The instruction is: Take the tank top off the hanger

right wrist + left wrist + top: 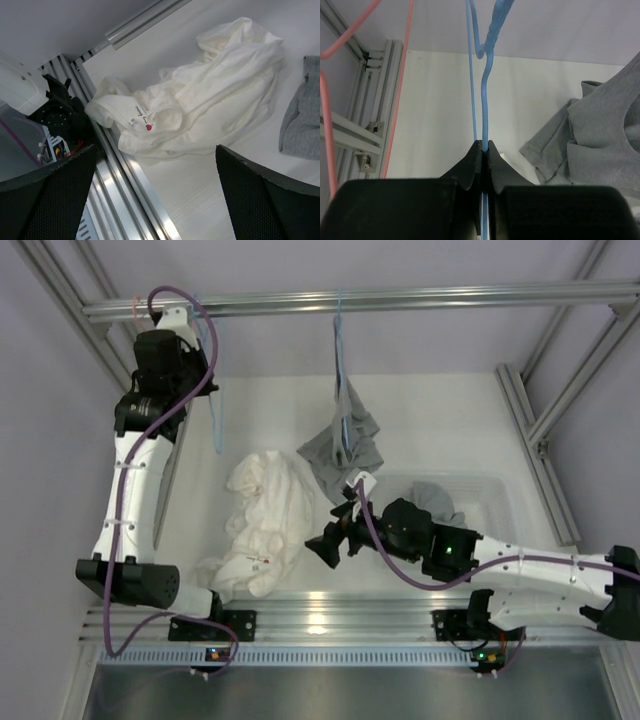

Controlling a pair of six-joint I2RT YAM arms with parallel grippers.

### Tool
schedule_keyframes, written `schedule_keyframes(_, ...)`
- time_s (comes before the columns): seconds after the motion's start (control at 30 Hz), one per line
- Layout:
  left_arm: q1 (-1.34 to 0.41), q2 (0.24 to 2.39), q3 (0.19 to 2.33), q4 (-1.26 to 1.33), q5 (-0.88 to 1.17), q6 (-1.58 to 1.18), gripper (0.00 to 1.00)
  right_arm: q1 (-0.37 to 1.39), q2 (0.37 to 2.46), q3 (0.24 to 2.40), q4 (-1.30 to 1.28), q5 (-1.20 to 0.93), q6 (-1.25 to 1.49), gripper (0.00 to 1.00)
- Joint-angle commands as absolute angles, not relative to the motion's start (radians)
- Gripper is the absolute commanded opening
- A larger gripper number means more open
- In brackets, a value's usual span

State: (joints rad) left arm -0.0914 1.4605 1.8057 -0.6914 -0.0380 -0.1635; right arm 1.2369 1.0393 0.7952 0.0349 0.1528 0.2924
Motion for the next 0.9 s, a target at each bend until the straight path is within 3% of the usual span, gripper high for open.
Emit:
schedule_keyframes(0.0,-0.086,1.419,1.763,-0.755,-0.046,-0.181,0.01,1.252,1.092,0.856,0.040,0.172,0.259,0.99)
schedule_keyframes(0.03,-0.086,1.408,1.746,-0.753,-0.051,-0.186,0.06,1.252,1.121,0.862,0.040,0.179,0.256,0.99)
schedule_keyframes(0.07,-0.086,1.373,1.732,-0.753,-0.052,-0.192,0.33,1.252,1.133,0.868,0.040,0.181,0.255,0.99)
schedule_keyframes(0.13,-0.086,1.315,1.707,-0.753,-0.064,-0.193,0.48,1.252,1.166,0.884,0.046,0.183,0.252,0.99)
schedule_keyframes(0.17,-0.086,1.295,1.682,-0.753,-0.074,-0.192,0.70,1.252,1.175,0.897,0.048,0.186,0.247,0.99)
schedule_keyframes(0.2,-0.086,1.272,1.668,-0.753,-0.089,-0.192,0.81,1.250,1.189,0.905,0.049,0.187,0.244,0.99)
schedule_keyframes(0.27,-0.086,1.196,1.608,-0.749,-0.080,-0.186,0.85,1.250,1.226,0.936,0.049,0.184,0.232,0.99)
schedule_keyframes(0.33,-0.086,1.142,1.566,-0.749,-0.083,-0.190,0.99,1.252,1.273,0.960,0.049,0.170,0.215,0.99)
schedule_keyframes(0.73,-0.086,0.443,1.076,-0.658,-0.167,-0.296,0.99,1.236,1.630,1.153,0.020,0.095,0.094,0.99)
schedule_keyframes(0.87,-0.086,0.237,0.901,-0.586,-0.213,-0.307,0.99,1.212,1.785,1.314,-0.070,0.193,0.087,0.99)
